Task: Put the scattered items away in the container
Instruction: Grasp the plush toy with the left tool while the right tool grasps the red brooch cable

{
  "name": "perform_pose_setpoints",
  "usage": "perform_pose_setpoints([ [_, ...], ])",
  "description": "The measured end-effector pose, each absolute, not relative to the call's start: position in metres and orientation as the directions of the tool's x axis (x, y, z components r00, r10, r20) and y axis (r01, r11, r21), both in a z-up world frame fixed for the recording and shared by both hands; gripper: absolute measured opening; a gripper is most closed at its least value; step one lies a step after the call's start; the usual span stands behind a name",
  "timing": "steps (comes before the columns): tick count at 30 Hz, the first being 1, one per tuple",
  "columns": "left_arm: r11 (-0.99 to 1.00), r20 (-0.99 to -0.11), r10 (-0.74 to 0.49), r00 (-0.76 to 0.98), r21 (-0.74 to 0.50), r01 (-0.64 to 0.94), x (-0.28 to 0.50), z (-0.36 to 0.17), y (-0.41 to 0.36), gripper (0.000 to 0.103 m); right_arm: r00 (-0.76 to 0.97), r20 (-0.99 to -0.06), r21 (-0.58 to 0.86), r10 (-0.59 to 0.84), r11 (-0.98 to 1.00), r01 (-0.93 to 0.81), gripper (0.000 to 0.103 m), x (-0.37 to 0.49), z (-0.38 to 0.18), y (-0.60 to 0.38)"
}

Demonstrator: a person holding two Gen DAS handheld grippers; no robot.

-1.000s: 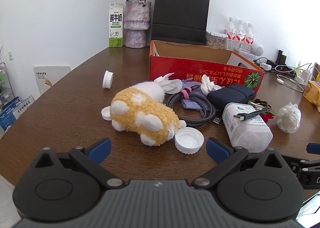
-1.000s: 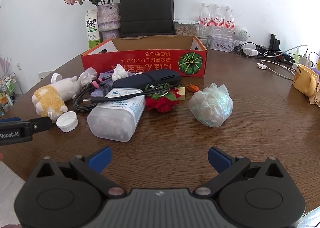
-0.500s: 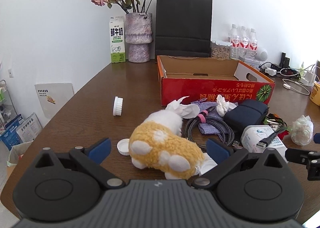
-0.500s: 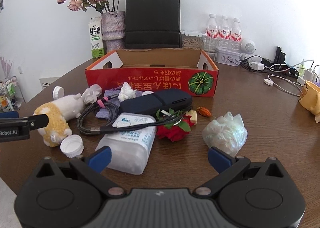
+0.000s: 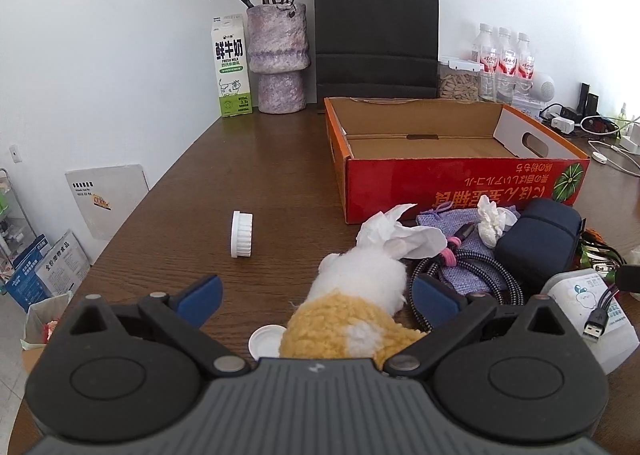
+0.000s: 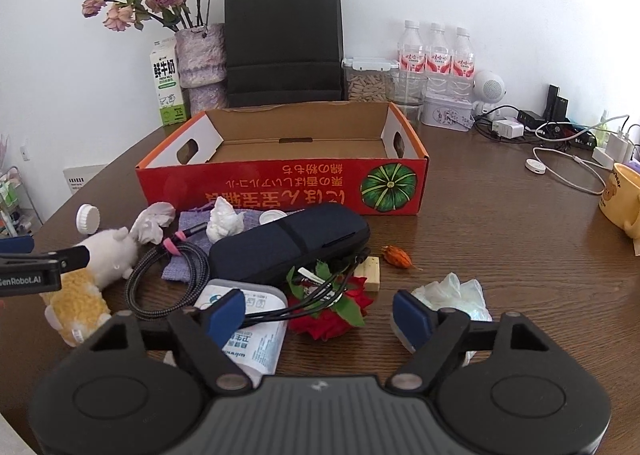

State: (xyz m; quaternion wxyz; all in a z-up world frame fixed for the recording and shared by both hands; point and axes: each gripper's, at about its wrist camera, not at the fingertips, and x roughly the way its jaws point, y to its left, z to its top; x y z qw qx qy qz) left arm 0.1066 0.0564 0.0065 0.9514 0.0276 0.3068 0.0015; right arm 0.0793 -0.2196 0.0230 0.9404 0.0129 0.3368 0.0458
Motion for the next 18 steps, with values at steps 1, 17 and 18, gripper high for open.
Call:
perform_pose_setpoints([
  [1, 0.998, -0.591, 0.017, 0.806, 0.052, 0.017, 0.110, 0.004, 0.056, 0.103, 0.764, -0.639, 0.052, 0.090, 0.996, -0.074, 0.068, 0.083, 0.022, -0.219],
  [17, 0.998, -0.698, -0.061, 0.713, -0.026, 0.060, 0.139, -0.024, 0.059, 0.088, 0.730, -0.673, 0.060, 0.114, 0.993, -0.099, 0.020, 0.104, 0.014, -0.221],
  [18, 0.997, -0.701, -0.068, 0.710, -0.032, 0.064, 0.139, -0.025, 0.059, 0.085, 0.728, -0.675, 0.057, 0.115, 0.993, -0.105, 0.019, 0.104, 0.015, -0.222],
])
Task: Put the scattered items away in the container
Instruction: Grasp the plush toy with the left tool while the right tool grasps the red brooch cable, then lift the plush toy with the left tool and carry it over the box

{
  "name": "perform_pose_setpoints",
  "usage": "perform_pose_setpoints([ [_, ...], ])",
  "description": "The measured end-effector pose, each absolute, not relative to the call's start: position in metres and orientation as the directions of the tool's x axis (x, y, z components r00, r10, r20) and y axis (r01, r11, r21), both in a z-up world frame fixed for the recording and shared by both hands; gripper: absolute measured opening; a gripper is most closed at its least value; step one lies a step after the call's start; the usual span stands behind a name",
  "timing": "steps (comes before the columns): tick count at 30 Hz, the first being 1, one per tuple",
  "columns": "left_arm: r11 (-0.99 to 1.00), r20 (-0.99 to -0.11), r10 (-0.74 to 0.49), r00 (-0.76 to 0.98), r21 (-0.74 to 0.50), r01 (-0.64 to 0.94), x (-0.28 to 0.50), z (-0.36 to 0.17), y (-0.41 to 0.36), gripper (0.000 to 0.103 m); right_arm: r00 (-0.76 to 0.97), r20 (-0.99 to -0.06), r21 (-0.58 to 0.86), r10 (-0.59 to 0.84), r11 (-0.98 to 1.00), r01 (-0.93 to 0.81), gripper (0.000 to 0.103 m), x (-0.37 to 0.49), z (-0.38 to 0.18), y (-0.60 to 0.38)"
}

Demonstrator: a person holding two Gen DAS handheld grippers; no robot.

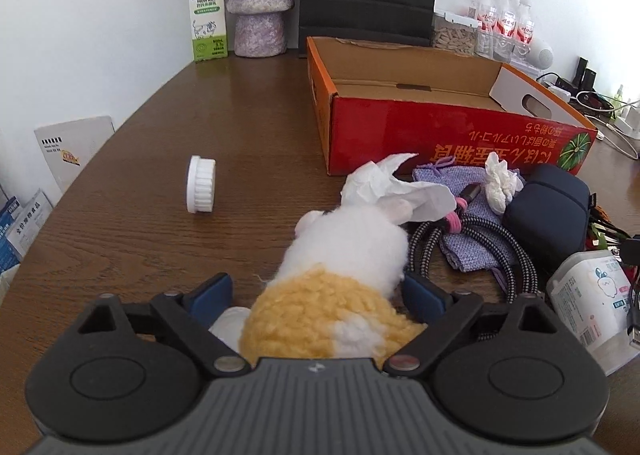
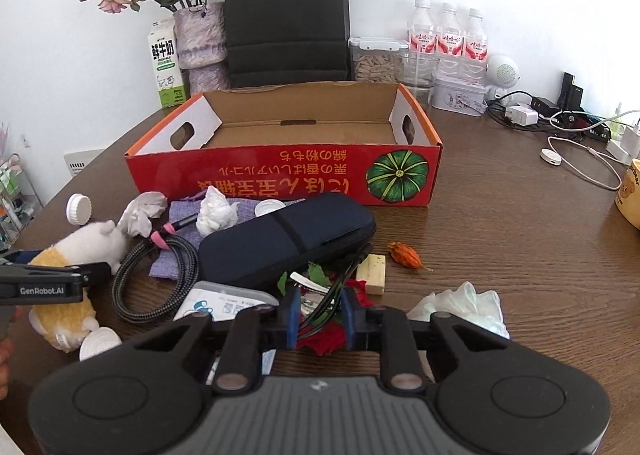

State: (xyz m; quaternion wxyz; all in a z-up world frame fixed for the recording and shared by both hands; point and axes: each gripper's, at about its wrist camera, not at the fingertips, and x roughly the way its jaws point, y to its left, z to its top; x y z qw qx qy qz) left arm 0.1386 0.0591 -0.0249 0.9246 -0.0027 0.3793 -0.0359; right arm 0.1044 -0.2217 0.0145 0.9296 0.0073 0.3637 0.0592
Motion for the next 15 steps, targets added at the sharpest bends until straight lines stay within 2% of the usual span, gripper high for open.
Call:
perform_pose_setpoints([
  [2, 0.998, -0.692, -0.060, 0.719, -0.016, 0.068, 0.136, -0.025, 0.057, 0.069, 0.724, -0.679, 0.056, 0.122, 0.992, -0.114, 0.017, 0.105, 0.015, -0.224],
  [15, 0.999, -0.648, -0.030, 0.761, -0.031, 0.013, 0.113, -0.013, 0.053, 0.057, 0.687, -0.713, 0.090, 0.143, 0.990, -0.111, 0.021, 0.095, 0.014, -0.240],
])
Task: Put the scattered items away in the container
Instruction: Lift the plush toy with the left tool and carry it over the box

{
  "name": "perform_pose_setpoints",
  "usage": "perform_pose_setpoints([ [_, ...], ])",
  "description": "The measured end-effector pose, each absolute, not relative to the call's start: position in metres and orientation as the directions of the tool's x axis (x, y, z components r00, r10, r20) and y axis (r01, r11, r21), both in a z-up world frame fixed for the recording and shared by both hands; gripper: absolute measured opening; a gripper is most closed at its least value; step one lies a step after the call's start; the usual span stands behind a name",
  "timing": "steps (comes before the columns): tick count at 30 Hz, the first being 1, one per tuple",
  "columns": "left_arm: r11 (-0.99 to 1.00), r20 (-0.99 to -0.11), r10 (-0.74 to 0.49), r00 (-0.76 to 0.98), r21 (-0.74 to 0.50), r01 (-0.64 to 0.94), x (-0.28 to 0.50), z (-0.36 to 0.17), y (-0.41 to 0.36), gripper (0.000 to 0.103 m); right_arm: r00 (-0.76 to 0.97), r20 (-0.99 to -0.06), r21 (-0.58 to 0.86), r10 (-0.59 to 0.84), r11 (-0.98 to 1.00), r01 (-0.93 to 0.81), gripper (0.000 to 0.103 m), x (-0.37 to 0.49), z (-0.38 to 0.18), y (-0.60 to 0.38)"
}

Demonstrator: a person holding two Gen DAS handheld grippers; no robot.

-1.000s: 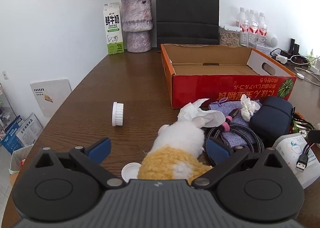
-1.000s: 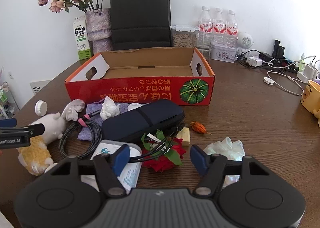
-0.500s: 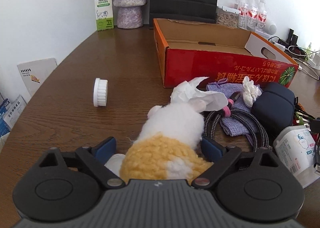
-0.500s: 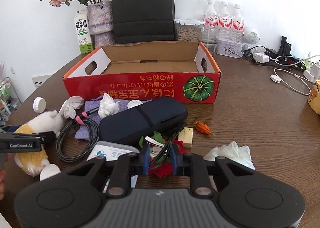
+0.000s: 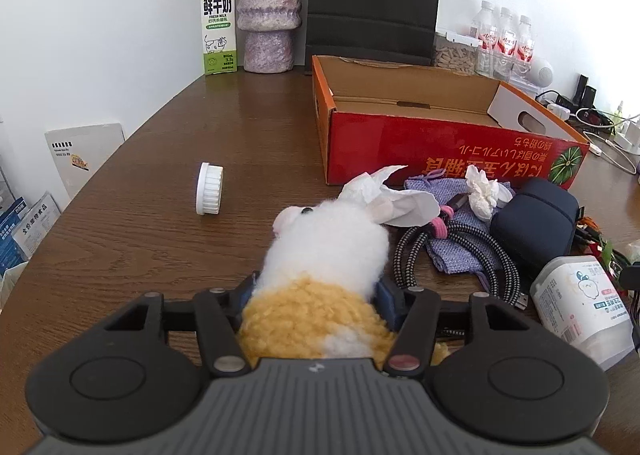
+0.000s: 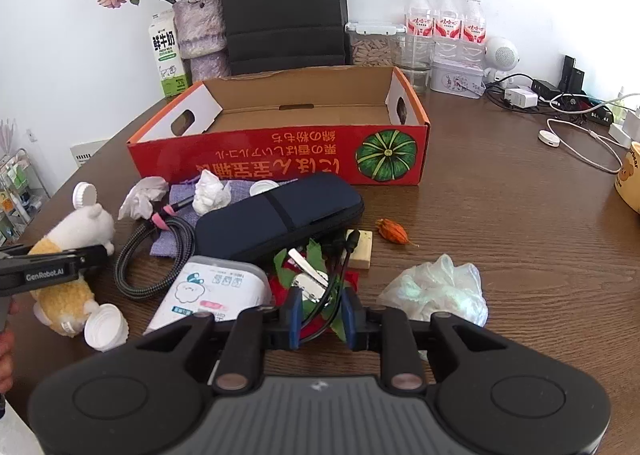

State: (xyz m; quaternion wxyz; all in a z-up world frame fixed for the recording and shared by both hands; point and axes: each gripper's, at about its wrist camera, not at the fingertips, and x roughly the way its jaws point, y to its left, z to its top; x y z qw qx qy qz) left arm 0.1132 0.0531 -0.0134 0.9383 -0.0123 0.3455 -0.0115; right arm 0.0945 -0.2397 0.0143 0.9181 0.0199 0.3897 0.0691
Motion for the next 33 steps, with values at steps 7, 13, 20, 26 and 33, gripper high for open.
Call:
perform_pose_setpoints([
  [7, 0.998, -0.645, -0.029, 0.763, -0.057, -0.011, 0.103, -0.013, 0.056, 0.057, 0.668, -0.728, 0.112, 0.154, 0.988, -0.106, 0.036, 0.086, 0.011, -0.247],
  [13, 0.998, -0.642, -0.034, 0.766, -0.065, -0.010, 0.099, -0.013, 0.057, 0.057, 0.606, -0.767, 0.190, 0.211, 0.977, -0.100, 0.024, 0.088, -0.003, -0.251],
  [20, 0.997, -0.640, -0.036, 0.767, -0.079, -0.019, 0.094, -0.013, 0.061, 0.056, 0.618, -0.766, 0.153, 0.180, 0.983, -0.097, 0.007, 0.078, -0.007, -0.258],
  [26, 0.996, -0.631, -0.037, 0.775, -0.082, -0.019, 0.090, -0.011, 0.061, 0.054, 0.670, -0.721, 0.138, 0.175, 0.985, -0.108, 0.004, 0.064, 0.009, -0.266],
  [33, 0.995, -0.615, -0.044, 0.787, -0.099, -0.021, 0.084, -0.004, 0.061, 0.050, 0.715, -0.673, 0.149, 0.191, 0.981, -0.122, 0.003, 0.058, 0.023, -0.271],
])
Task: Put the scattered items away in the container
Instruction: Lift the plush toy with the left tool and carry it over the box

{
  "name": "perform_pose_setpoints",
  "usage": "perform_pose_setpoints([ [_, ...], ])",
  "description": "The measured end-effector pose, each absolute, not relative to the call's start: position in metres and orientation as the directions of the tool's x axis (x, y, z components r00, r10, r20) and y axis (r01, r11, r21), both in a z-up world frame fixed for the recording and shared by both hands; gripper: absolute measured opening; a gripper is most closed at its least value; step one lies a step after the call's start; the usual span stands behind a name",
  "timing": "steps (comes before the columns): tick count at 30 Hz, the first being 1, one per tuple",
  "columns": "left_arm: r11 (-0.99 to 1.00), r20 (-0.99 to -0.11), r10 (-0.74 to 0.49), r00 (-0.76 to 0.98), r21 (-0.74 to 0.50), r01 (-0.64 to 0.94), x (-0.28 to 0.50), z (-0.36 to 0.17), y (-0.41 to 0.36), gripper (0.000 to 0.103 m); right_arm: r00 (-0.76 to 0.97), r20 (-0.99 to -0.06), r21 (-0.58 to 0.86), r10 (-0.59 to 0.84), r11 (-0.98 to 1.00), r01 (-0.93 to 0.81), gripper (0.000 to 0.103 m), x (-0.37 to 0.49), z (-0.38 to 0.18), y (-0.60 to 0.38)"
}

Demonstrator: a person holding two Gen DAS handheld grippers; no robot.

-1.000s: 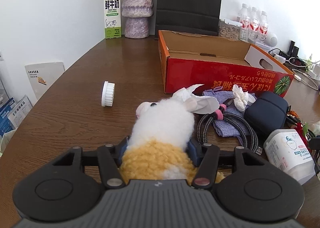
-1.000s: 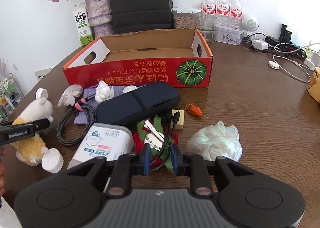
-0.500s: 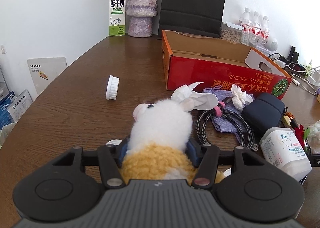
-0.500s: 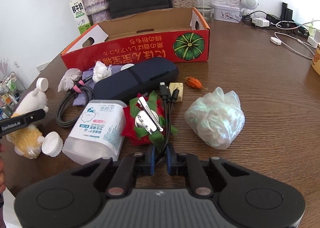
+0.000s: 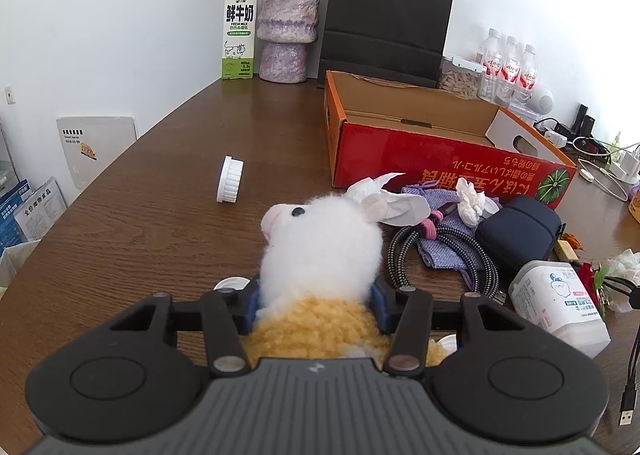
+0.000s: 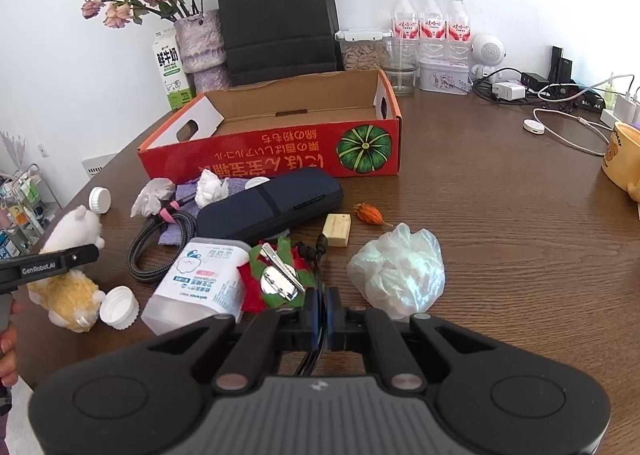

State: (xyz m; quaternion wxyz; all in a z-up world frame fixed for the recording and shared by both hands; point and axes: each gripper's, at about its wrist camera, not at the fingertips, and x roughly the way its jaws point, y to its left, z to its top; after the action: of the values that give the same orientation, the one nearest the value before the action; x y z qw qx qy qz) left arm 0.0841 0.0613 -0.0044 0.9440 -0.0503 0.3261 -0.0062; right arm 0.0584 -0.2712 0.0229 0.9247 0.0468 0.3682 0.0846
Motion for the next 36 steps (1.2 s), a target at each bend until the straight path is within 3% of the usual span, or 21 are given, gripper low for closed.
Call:
perform_pose_setpoints([
  [22, 0.994, -0.509, -0.082, 0.857, -0.105, 0.033, 0.081, 0.041, 0.048, 0.046, 0.825, -0.515, 0.117, 0.234, 0.972, -0.203, 0.002, 0.065, 0.077, -0.264],
  [36, 0.984, -0.394, -0.149, 0.907, -0.149, 0.097, 0.156, 0.090, 0.019, 0.046, 0.892, -0.371, 0.133, 0.257, 0.966, -0.223, 0.001, 0.144, 0.123, -0.248],
])
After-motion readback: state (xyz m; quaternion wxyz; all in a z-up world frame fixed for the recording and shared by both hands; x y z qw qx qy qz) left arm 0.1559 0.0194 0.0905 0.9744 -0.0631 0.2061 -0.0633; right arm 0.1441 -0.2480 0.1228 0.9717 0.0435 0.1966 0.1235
